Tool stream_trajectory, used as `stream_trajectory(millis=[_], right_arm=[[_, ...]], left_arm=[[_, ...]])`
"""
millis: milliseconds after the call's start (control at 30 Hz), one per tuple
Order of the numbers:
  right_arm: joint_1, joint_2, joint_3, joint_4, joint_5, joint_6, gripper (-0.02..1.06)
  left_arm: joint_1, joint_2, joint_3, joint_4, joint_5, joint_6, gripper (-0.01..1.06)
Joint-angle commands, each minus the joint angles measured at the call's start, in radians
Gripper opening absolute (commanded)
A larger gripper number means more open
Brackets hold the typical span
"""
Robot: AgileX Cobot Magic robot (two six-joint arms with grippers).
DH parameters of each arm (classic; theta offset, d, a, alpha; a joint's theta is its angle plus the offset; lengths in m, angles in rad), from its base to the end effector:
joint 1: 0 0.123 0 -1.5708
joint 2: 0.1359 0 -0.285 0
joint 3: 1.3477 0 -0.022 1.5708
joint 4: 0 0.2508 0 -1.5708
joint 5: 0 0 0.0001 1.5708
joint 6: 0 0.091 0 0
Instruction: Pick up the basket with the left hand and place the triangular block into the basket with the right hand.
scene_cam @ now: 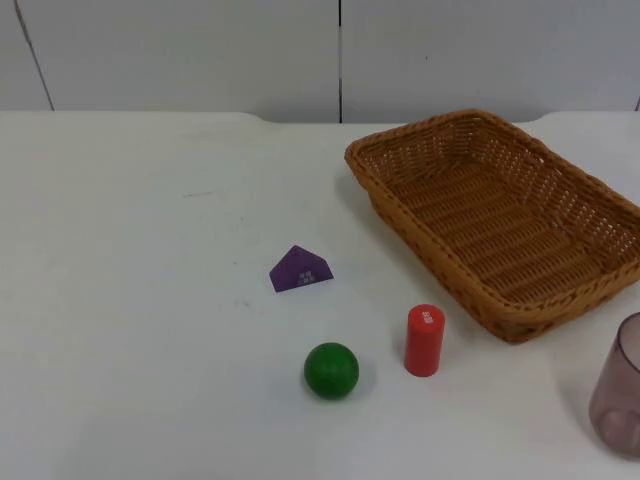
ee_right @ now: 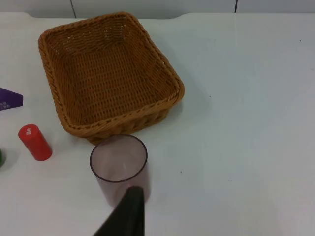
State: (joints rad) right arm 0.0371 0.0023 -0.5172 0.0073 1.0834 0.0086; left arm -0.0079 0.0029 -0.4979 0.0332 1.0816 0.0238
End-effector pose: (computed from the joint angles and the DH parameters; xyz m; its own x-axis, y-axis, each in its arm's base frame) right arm -0.0074 0.0003 0.2802 -0.4631 -0.0052 -0.8863 -0.0372 0.9992 0.0136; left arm -0.0050 0.0027 0.2751 -0.4790 0.0432 -0.8767 0.0010 0.9988 0.0486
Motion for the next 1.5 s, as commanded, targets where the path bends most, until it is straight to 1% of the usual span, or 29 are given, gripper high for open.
stream_trajectory(millis=[0, 233, 367, 533, 600, 633, 667, 733, 767, 800, 833, 867, 933, 967, 1033, 1133, 1167, 1233, 1300, 1333, 1433, 1467], right_arm=[[-0.002, -0.002, 0.001, -0.007, -0.008, -0.001, 1.05], [-0.002, -0.002, 0.001, -0.007, -0.008, -0.001, 1.05], [-0.002, -0.002, 0.001, 0.001, -0.008, -0.002, 1.05], [-0.002, -0.002, -0.003, 0.001, -0.013, -0.002, 1.05], [-0.002, -0.002, -0.029, -0.007, -0.02, 0.018, 1.05], [-0.002, -0.002, -0.029, -0.007, -0.02, 0.018, 1.05], [-0.002, 0.007, -0.051, -0.007, -0.03, 0.036, 1.05], [-0.002, 0.073, -0.091, -0.041, -0.05, 0.075, 1.05], [-0.002, 0.073, -0.091, -0.041, -0.05, 0.075, 1.05], [-0.002, 0.14, -0.12, -0.059, -0.075, 0.104, 1.05], [-0.002, 0.187, -0.136, -0.066, -0.092, 0.105, 1.05], [-0.002, 0.227, -0.159, -0.068, -0.104, 0.105, 1.05], [-0.002, 0.315, -0.209, -0.073, -0.131, 0.108, 1.05], [-0.002, 0.315, -0.209, -0.073, -0.131, 0.108, 1.05], [-0.002, 0.39, -0.272, -0.075, -0.151, 0.107, 1.05], [-0.002, 0.499, -0.364, -0.083, -0.161, 0.107, 1.05], [-0.002, 0.499, -0.364, -0.083, -0.161, 0.107, 1.05], [-0.002, 0.555, -0.419, -0.083, -0.174, 0.107, 1.05], [-0.002, 0.601, -0.46, -0.085, -0.192, 0.103, 1.05], [-0.002, 0.601, -0.46, -0.085, -0.192, 0.103, 1.05], [-0.002, 0.652, -0.511, -0.093, -0.195, 0.08, 1.05], [-0.002, 0.661, -0.523, -0.108, -0.195, 0.077, 1.05]], left_arm=[[-0.005, -0.003, 0.005, 0.028, -0.009, -0.006, 1.05], [-0.005, -0.003, 0.005, 0.034, -0.009, -0.003, 1.05], [-0.005, -0.003, 0.005, 0.034, -0.009, -0.047, 1.05], [-0.005, 0.0, 0.003, 0.031, -0.005, -0.064, 1.05], [-0.005, 0.062, -0.019, 0.031, -0.009, -0.067, 1.05], [-0.005, 0.062, -0.019, 0.031, -0.009, -0.067, 1.05], [-0.005, 0.104, -0.039, 0.031, -0.028, -0.067, 1.05], [-0.005, 0.199, -0.082, 0.044, -0.117, -0.093, 1.05], [-0.005, 0.199, -0.082, 0.044, -0.117, -0.093, 1.05], [-0.005, 0.292, -0.123, 0.046, -0.209, -0.125, 1.05], [-0.005, 0.348, -0.155, 0.046, -0.252, -0.127, 1.05], [-0.005, 0.415, -0.185, 0.042, -0.275, -0.127, 1.05], [-0.005, 0.544, -0.264, 0.029, -0.297, -0.127, 1.05], [-0.005, 0.544, -0.264, 0.029, -0.297, -0.127, 1.05], [-0.007, 0.658, -0.342, -0.004, -0.305, -0.127, 1.05], [-0.031, 0.782, -0.417, -0.053, -0.341, -0.123, 1.05], [-0.031, 0.782, -0.417, -0.053, -0.341, -0.123, 1.05], [-0.047, 0.867, -0.456, -0.095, -0.357, -0.117, 1.05], [-0.065, 0.94, -0.467, -0.161, -0.389, -0.111, 1.05], [-0.065, 0.94, -0.467, -0.161, -0.389, -0.111, 1.05], [-0.117, 1.054, -0.467, -0.273, -0.435, -0.091, 1.05], [-0.142, 1.096, -0.467, -0.282, -0.441, -0.086, 1.05]])
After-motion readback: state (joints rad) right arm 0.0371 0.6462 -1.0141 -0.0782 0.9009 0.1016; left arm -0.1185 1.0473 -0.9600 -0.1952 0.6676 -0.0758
